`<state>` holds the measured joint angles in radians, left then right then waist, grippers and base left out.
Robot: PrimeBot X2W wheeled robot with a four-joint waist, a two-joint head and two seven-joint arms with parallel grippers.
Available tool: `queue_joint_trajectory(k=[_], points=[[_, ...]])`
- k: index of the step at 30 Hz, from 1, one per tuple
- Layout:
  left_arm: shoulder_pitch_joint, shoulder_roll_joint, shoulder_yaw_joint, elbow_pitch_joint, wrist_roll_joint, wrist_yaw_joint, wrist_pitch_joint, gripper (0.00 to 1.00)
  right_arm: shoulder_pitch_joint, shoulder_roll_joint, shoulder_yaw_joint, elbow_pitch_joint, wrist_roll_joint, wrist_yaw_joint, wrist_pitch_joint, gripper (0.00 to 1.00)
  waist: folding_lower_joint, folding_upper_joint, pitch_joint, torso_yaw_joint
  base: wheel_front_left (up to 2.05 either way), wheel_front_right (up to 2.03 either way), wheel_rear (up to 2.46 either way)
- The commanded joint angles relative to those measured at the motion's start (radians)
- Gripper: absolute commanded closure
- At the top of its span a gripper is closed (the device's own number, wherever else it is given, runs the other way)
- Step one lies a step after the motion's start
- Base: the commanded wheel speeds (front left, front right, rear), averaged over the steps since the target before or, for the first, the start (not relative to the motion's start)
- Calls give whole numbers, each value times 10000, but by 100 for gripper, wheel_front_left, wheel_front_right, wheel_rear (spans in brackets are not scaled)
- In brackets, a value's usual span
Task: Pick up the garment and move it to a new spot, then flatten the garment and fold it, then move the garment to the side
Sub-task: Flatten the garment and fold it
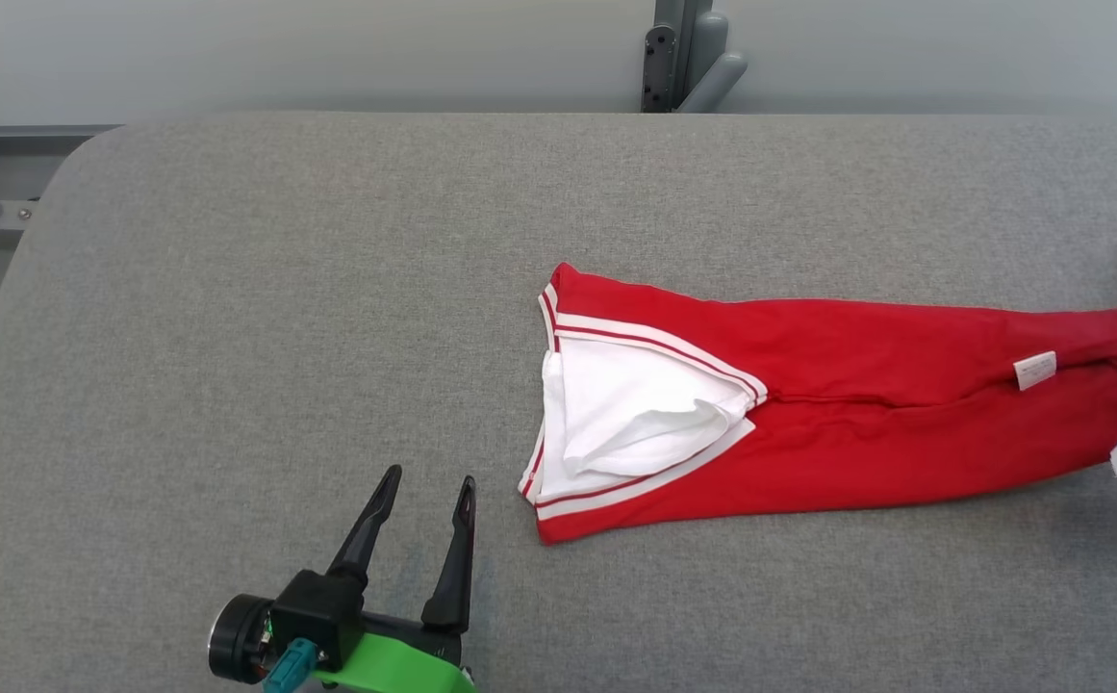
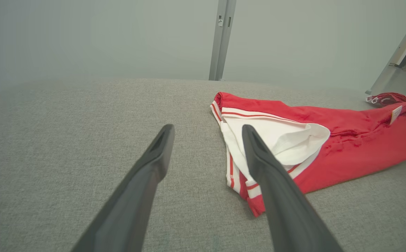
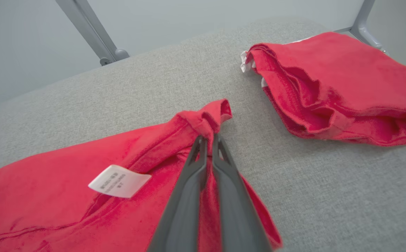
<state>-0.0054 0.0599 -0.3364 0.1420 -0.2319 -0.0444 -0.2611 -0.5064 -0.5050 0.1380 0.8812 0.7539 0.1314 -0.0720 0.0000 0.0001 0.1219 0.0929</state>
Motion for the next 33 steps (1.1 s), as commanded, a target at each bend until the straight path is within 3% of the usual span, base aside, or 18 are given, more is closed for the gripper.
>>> queue_joint_trajectory(k=[1,9,19,24,33], points=[[166,-2,41,37,85,-37,-39,0,-39,-62,63,-220,22,-16,42,100,0,-1,-16,-24,0,0,0],[224,-51,75,165,20,-29,-39,0,54,287,610,-2755,-172,-13,908,100,0,-1,-178,32,0,0,0],[125,-78,-77,335,-78,-112,-39,0,84,1552,1058,-5014,-845,-11,2047,100,0,-1,-193,762,0,0,0],[44,-84,-20,420,-13,-183,-39,0,139,2311,1252,-5402,-999,-11,2369,100,0,-1,-14,1199,0,0,0],[-131,-93,-93,505,-261,-238,-39,0,158,3292,1613,-4965,-919,-9,2526,100,0,-1,165,1706,0,0,0]])
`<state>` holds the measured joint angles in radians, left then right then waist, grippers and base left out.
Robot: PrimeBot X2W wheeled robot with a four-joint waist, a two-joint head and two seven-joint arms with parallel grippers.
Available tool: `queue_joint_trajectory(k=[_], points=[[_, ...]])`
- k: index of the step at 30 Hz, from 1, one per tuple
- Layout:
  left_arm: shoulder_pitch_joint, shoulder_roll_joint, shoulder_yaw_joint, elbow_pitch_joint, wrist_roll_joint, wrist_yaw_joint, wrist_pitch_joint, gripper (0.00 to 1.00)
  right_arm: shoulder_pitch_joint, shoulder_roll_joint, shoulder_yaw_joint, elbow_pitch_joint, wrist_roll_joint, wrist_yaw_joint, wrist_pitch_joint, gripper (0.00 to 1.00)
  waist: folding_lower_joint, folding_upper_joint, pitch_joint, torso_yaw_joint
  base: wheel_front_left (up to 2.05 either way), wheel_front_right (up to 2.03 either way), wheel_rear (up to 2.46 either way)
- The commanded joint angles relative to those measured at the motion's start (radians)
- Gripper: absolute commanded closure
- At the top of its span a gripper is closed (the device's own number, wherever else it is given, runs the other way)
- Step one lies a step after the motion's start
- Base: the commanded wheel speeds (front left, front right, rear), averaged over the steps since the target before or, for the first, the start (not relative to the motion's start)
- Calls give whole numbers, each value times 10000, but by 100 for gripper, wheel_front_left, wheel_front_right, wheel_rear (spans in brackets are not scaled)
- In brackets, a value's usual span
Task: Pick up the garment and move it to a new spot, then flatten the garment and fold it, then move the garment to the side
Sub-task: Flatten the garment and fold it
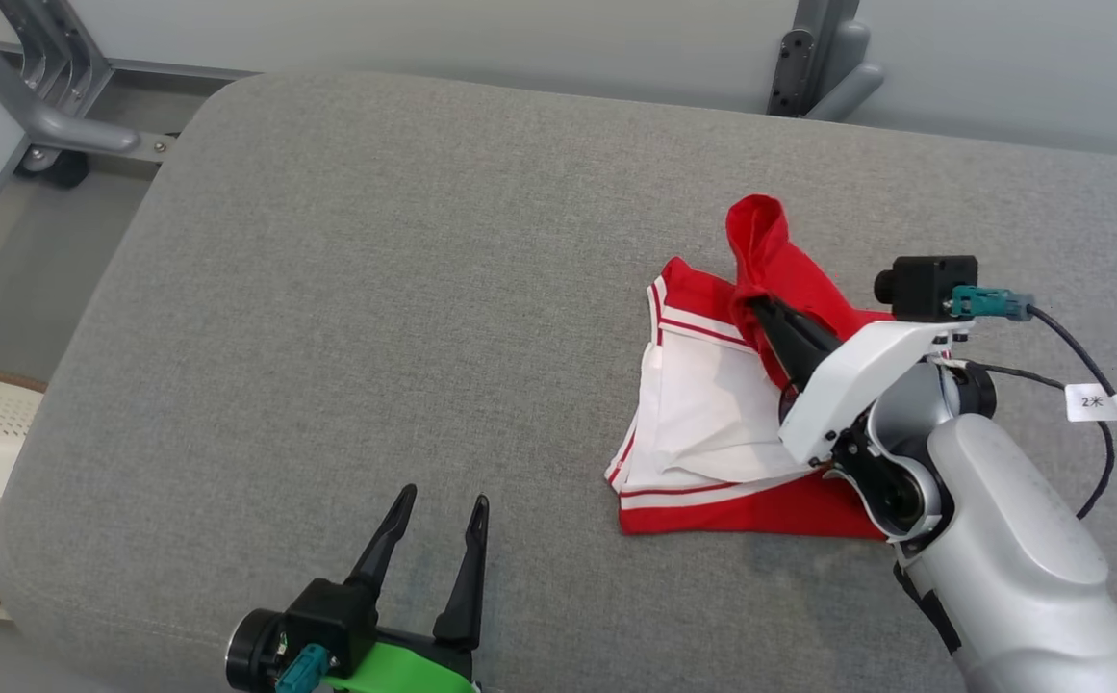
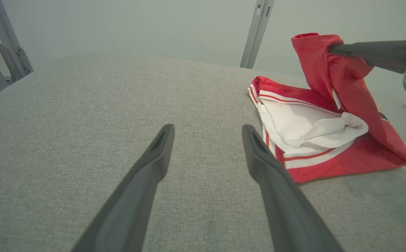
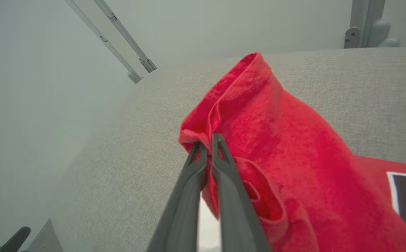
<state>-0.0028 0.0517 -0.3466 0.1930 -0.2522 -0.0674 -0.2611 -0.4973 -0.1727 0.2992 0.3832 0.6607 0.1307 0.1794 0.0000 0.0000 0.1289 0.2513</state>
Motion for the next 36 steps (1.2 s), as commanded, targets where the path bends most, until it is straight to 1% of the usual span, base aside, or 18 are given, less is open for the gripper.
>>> queue_joint_trajectory(k=[1,15,16,17,18,19,22,24,29,33,36], points=[[-152,-11,-22,-4,-91,14,-39,0,73,48,87,56,50,-2,38,100,0,0,116,152,0,0,0],[-242,-11,-231,-88,-327,184,-39,0,-101,614,1067,819,158,-2,85,100,0,0,152,159,0,0,0],[-234,-12,-230,-87,-334,179,-39,0,-98,649,1125,866,195,0,90,98,0,0,137,143,0,0,0],[-222,-12,-228,-91,-333,183,-39,0,-108,678,1174,900,260,0,77,80,0,0,129,122,0,0,0],[-213,-12,-222,-97,-328,191,-39,0,-114,711,1200,914,348,0,41,44,0,0,127,97,0,0,0],[-206,-12,-217,-100,-328,200,-39,0,-126,734,1202,892,434,0,-38,0,0,0,123,71,0,0,0],[-164,-11,-193,-102,-317,237,-39,0,-144,794,1164,614,822,0,-343,0,0,0,74,-59,0,0,0],[-106,-11,-178,-67,-277,242,-39,0,-128,688,1086,357,1110,0,-536,0,0,0,-9,-193,0,0,0],[61,-8,-102,-10,-185,253,-39,0,137,85,781,-257,1375,0,-1099,0,0,0,-281,-715,0,0,0],[148,-5,22,-2,-256,314,-39,0,552,-571,652,-632,1235,0,-1864,0,0,0,-526,-1171,0,0,0],[200,-5,105,12,-317,295,-39,0,1010,-985,744,-602,1051,0,-2492,0,0,0,-713,-1519,0,0,0]])
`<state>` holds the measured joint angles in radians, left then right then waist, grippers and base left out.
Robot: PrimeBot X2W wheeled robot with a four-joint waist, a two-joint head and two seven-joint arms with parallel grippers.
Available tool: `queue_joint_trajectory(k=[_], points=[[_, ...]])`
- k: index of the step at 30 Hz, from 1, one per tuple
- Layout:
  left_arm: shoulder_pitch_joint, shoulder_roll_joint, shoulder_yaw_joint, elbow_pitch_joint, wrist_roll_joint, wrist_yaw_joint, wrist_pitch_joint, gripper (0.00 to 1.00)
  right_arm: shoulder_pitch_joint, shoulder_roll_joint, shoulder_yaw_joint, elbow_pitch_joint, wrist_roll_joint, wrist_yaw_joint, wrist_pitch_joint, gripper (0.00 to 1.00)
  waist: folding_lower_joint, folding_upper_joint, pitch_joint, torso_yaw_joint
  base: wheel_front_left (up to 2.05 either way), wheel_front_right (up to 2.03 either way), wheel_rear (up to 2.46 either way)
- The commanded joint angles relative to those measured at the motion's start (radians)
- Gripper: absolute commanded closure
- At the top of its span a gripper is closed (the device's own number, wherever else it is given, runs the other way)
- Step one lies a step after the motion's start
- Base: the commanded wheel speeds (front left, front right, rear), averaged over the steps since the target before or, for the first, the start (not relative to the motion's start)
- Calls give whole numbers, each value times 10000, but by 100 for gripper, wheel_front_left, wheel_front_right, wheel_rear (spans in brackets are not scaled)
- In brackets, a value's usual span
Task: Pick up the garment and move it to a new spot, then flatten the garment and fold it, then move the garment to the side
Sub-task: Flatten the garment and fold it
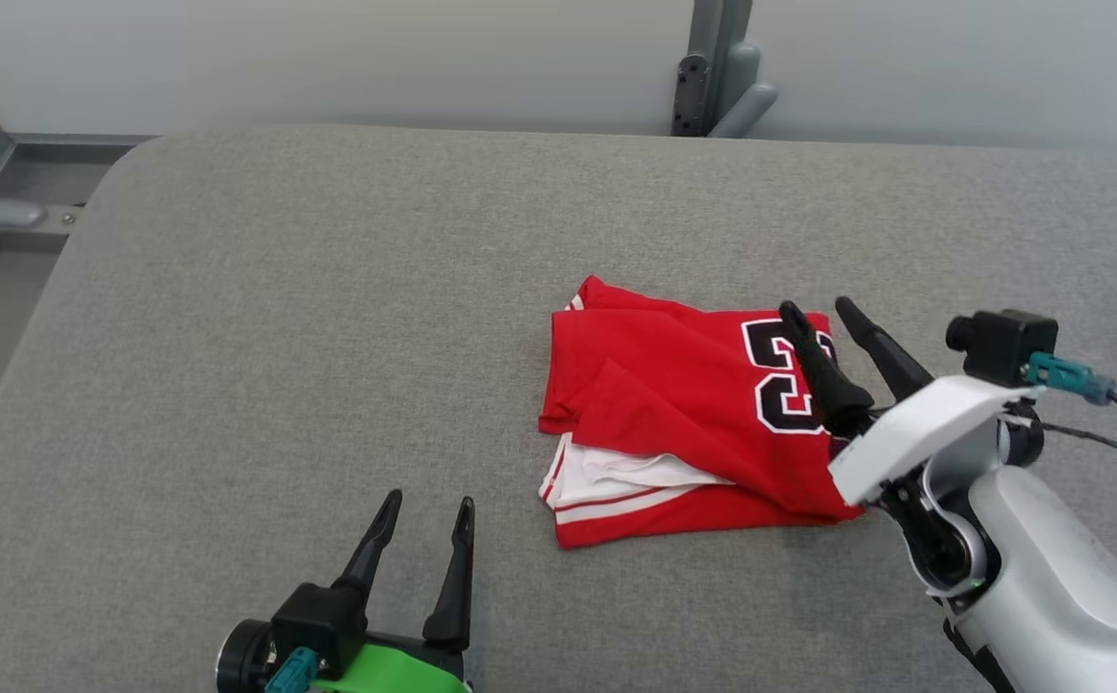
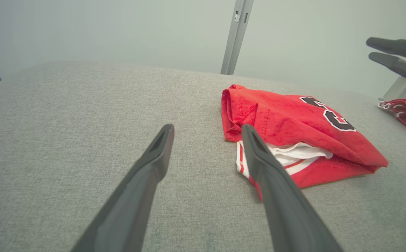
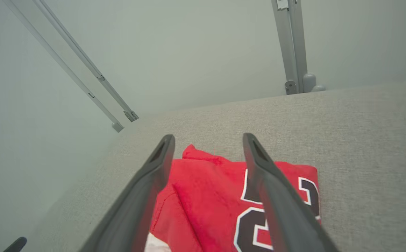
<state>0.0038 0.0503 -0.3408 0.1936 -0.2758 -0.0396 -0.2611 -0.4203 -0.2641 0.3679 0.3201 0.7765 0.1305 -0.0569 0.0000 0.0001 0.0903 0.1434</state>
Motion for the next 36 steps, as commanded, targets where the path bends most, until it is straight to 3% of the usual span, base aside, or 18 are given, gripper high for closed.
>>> queue_joint_trajectory(k=[1,8,12,20,21,23,30,36], points=[[155,8,69,2,-53,20,-39,0,382,-204,74,108,-187,2,-329,0,0,-1,-369,-541,0,0,0],[239,10,303,-108,-193,164,-39,0,1139,-659,202,441,-722,0,-1678,0,0,-1,-463,-920,0,0,0],[306,11,414,-210,-139,346,-39,0,1518,-603,26,606,-1241,2,-2029,0,0,-1,-477,-960,0,0,0],[247,10,244,-317,-75,518,-39,0,1480,-337,45,666,-2189,2,-2087,0,0,-1,-410,-357,0,0,0],[234,11,218,-325,-94,526,-39,0,1365,-321,136,743,-2281,0,-2087,53,0,-1,-381,-250,0,0,0],[191,11,143,-316,-151,520,-39,0,1116,-307,400,1014,-2520,0,-2089,100,0,-1,-311,-27,0,0,0],[-35,11,-82,-307,-305,558,-39,0,-280,-329,1596,2493,-3828,0,-2091,100,0,-1,46,751,0,0,0],[-175,9,-233,-278,-467,567,-39,0,-1241,-184,2507,3898,-4170,0,-2091,100,0,-1,278,1149,0,0,0]])
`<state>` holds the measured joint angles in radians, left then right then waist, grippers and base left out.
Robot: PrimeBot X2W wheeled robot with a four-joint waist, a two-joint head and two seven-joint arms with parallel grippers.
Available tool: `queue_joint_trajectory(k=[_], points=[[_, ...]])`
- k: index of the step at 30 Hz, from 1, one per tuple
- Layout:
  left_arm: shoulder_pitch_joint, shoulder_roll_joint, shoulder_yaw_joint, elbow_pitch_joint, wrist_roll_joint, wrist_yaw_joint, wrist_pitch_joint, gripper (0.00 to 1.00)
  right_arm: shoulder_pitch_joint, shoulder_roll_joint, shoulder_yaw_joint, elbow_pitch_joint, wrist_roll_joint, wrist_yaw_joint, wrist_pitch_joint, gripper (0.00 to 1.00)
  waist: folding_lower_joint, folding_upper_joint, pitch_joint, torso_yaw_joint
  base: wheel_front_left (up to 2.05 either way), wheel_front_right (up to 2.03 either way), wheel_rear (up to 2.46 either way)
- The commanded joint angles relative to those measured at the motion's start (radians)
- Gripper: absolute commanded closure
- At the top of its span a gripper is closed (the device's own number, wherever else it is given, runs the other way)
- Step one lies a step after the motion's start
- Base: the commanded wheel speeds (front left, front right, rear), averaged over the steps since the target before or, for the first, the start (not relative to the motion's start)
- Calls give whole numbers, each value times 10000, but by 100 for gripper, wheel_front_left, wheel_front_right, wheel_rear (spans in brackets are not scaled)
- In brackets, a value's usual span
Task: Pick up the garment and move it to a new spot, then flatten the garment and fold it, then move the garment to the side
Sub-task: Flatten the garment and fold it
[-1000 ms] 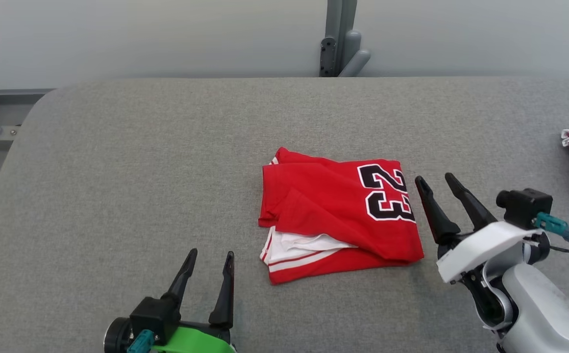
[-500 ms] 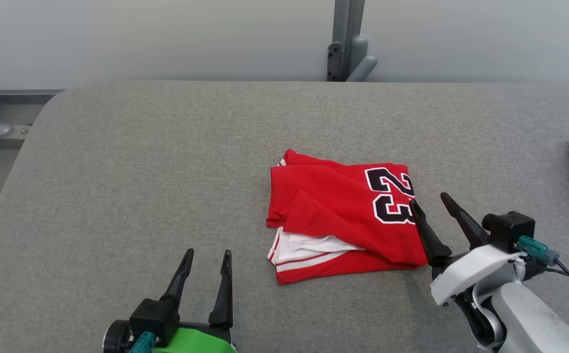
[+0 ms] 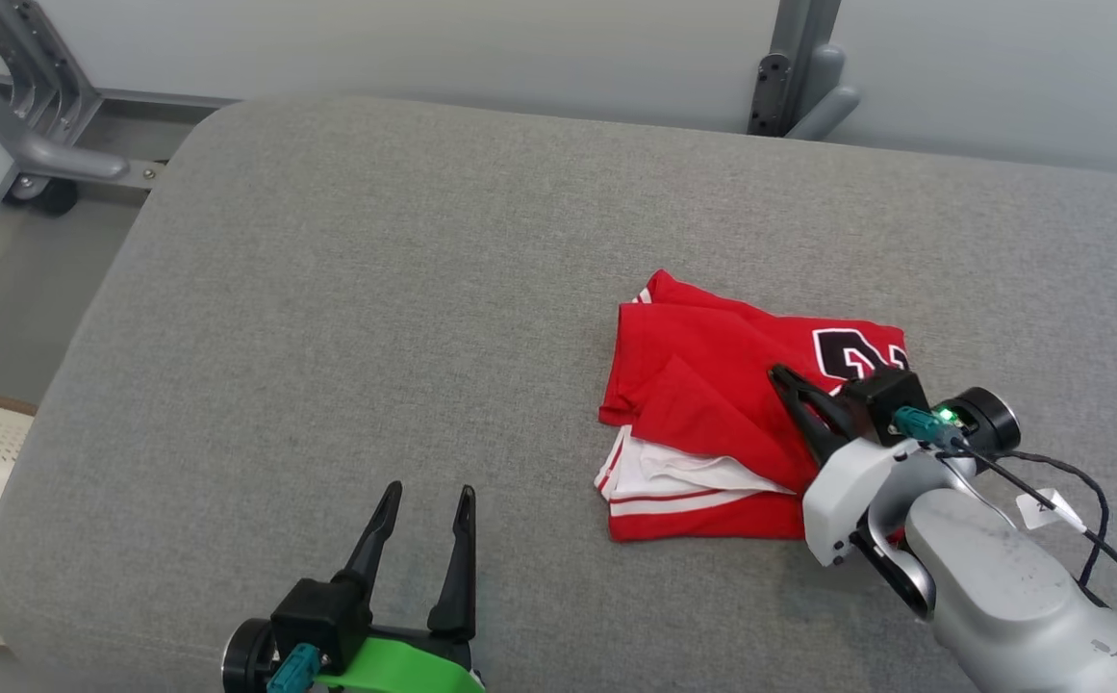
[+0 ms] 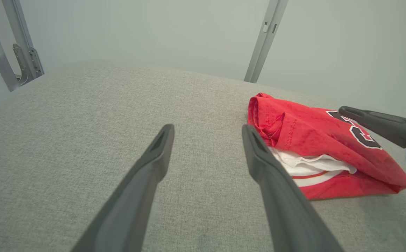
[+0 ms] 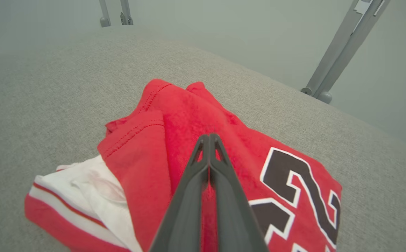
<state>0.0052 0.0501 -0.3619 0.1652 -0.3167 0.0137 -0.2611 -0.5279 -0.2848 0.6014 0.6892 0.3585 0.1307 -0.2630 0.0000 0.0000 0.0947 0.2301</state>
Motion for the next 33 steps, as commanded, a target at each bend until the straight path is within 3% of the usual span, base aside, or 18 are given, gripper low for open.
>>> queue_joint_trajectory(k=[1,7,13,22,33], points=[[-209,11,-39,9,-80,41,-39,0,-299,39,378,441,24,-2,-30,100,0,0,262,327,0,0,0],[-304,11,-102,5,-197,87,-39,0,-821,198,1625,1458,833,-2,-31,100,0,0,392,488,0,0,0],[-346,11,-74,15,-282,127,-39,0,-870,176,2782,1369,2116,-2,-31,100,0,0,389,455,0,0,0],[-217,11,-86,69,-270,143,-39,0,-695,-231,4869,114,3674,-2,-31,100,0,0,185,214,0,0,0],[90,11,32,194,-142,80,-39,0,91,-524,5696,-1865,4121,-2,-30,100,0,0,-280,-89,0,0,0]])
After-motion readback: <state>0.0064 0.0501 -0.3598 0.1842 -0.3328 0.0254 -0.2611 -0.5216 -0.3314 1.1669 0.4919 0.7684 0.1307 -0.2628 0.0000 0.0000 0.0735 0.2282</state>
